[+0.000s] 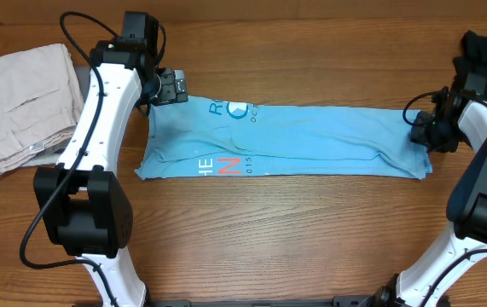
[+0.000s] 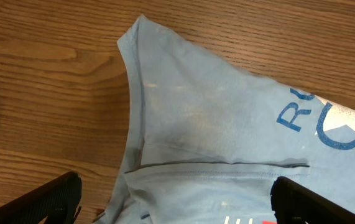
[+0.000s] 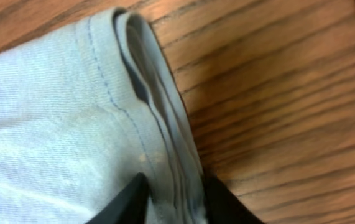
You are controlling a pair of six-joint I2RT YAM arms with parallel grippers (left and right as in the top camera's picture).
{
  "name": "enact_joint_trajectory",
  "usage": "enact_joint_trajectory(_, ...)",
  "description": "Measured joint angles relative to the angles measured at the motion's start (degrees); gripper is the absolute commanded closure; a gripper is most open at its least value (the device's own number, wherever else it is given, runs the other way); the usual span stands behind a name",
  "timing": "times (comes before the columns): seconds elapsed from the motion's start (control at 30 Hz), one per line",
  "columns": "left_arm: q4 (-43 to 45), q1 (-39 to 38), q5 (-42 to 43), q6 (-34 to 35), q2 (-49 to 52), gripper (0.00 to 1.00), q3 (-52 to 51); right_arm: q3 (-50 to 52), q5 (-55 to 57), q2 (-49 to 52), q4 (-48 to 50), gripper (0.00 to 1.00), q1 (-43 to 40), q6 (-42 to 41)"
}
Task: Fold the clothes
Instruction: 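Move the right gripper to the strip's right end and grasp it, then lift the right end and fold it leftward over the strip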
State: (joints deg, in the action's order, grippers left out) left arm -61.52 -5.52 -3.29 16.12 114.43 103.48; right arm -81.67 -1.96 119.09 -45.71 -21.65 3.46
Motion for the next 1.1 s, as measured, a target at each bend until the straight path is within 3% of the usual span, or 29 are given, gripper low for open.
enact_joint_trajectory(0.2, 0.0, 0.0, 0.0, 0.0, 0.0, 0.00, 0.0, 0.1, -0.6, 0.0, 0.2, 0.96, 0.4, -0.2)
enact_joint_trajectory(0.67, 0.0, 0.0, 0.0, 0.0, 0.0, 0.00, 0.0, -2.5, 0.0, 0.4, -4.2, 0.96, -4.0, -0.2)
enact_joint_trajectory(0.9, 0.0, 0.0, 0.0, 0.0, 0.0, 0.00, 0.0, -10.3, 1.5, 0.9, -9.3, 0.96, -8.2, 0.6)
enact_joint_trajectory(1.1, 0.0, 0.0, 0.0, 0.0, 0.0, 0.00, 0.0, -21.4, -0.3, 1.1, -21.5, 0.96, -6.4, 1.5)
